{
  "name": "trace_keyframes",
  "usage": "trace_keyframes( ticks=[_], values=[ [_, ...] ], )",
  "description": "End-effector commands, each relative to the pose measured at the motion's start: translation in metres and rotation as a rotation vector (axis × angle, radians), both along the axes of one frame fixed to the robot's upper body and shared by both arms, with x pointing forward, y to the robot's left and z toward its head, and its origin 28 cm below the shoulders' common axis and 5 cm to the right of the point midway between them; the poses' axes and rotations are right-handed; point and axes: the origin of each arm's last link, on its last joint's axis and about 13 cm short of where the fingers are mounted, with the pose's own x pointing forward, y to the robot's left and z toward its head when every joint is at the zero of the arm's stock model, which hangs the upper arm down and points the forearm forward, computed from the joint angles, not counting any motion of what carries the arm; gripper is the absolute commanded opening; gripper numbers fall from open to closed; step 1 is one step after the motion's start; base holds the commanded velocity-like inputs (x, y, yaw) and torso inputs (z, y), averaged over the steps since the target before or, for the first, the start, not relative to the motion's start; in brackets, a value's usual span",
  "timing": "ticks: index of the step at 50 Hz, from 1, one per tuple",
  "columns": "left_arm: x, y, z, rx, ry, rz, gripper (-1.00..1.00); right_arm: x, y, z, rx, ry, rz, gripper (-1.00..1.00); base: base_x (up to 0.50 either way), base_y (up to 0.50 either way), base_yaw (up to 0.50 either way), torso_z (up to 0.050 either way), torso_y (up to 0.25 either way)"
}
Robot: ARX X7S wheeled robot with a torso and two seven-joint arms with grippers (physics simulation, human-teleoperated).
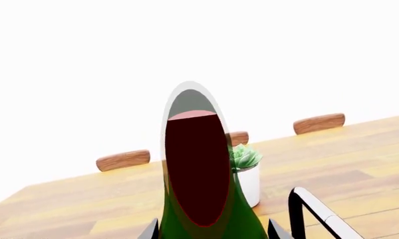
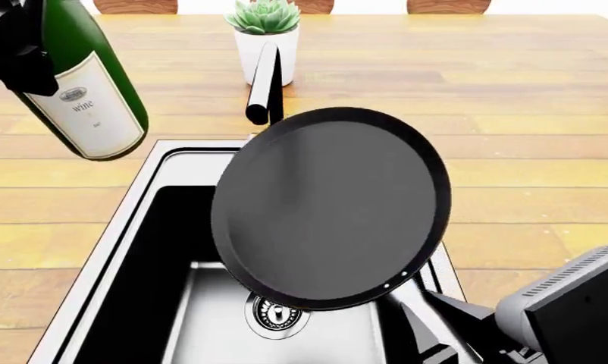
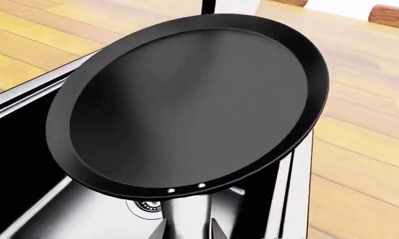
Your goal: Pick the pan and bottle and place them in the sink. Then turn on the water.
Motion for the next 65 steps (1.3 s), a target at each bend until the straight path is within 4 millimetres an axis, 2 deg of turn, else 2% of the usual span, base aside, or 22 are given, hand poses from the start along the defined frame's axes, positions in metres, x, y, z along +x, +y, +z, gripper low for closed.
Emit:
trace_keyframes(
  ticks=[1,21,65],
  values=[
    [-0.003,0.003,0.004,-0.017,-0.044,0.021,-1.0,0.006,0.01,0.001,0.007,-0.047,0.029,-1.0,0.0,0.0,0.0,0.0,0.0],
    [-0.003,0.007,0.0,-0.021,-0.039,0.029,-1.0,0.012,0.021,-0.005,0.014,-0.013,0.077,-1.0,0.0,0.0,0.0,0.001,0.003],
    [-0.001,0.011,-0.005,-0.031,-0.026,0.043,-1.0,0.06,0.033,-0.012,0.008,0.069,0.168,-1.0,0.0,0.0,0.0,0.001,0.003]
  ],
)
